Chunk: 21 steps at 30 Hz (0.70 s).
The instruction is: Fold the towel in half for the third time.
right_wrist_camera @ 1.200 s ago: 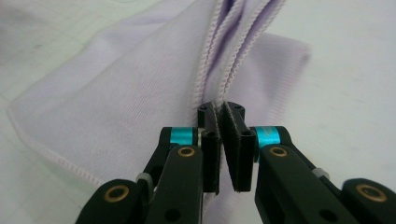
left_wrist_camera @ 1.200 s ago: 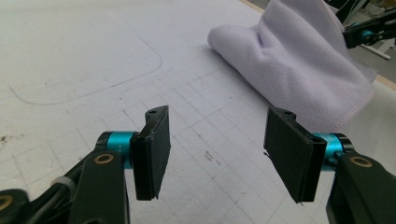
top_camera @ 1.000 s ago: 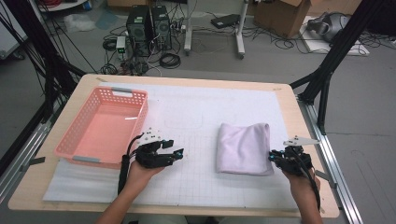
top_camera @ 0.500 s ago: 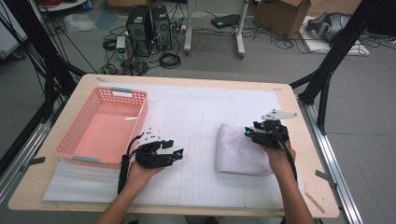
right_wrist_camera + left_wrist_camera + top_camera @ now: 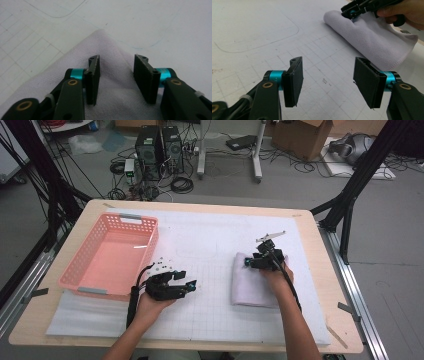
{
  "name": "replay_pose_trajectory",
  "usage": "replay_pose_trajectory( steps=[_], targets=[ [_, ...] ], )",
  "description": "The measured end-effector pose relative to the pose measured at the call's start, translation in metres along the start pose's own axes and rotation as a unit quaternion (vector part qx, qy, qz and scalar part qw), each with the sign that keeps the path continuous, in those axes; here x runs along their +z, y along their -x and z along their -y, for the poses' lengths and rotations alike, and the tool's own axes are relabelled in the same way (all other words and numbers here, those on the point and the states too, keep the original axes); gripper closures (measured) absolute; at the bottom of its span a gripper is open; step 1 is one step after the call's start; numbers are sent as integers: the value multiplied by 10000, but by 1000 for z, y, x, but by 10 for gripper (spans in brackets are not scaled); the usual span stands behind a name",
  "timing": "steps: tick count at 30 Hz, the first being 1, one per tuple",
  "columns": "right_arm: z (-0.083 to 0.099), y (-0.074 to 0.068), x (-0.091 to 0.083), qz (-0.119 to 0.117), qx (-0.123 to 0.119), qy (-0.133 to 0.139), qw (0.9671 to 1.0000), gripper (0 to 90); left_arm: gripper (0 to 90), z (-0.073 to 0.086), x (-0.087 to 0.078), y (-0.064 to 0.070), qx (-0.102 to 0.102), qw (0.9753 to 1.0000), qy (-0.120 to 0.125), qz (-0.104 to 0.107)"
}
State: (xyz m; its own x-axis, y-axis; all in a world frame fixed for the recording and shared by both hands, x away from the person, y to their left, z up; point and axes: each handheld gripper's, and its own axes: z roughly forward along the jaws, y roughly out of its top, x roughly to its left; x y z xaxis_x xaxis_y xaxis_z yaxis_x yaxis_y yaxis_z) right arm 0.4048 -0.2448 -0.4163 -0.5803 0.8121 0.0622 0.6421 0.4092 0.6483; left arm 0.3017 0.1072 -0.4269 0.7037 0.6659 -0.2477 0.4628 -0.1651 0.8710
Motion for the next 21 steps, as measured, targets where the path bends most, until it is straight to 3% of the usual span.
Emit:
replay_pose_trajectory(
  steps=[3, 8, 10, 13, 14, 16, 18, 21],
  targets=[
    [0, 0, 2, -120, -48, -7, 9999, 804, 412, 0, 0, -1, -7, 10000, -12, -9],
    [-4, -5, -2, -249, -186, 267, 9992, 844, 412, 0, 0, -1, -33, 10000, -4, -11],
    [-8, -11, -2, -345, -379, 423, 9978, 844, 412, 0, 0, -2, -21, 10000, -17, -19],
    [-13, -21, 4, -408, -611, 532, 9959, 834, 413, 1, 0, -1, -34, 10000, -21, -8],
    [-13, -23, 7, -427, -587, 578, 9957, 810, 413, 1, 0, -2, -37, 10000, -21, -11],
    [-14, -24, 9, -404, -504, 717, 9953, 665, 413, 0, -1, -2, -53, 10000, -4, -19],
    [-14, -22, 4, -263, -356, 904, 9949, 586, 413, 0, -1, -2, -51, 10000, 6, -9],
    [-11, -14, -16, 127, -266, 1200, 9923, 591, 413, 0, -1, -2, -60, 10000, 9, -15]
  ],
)
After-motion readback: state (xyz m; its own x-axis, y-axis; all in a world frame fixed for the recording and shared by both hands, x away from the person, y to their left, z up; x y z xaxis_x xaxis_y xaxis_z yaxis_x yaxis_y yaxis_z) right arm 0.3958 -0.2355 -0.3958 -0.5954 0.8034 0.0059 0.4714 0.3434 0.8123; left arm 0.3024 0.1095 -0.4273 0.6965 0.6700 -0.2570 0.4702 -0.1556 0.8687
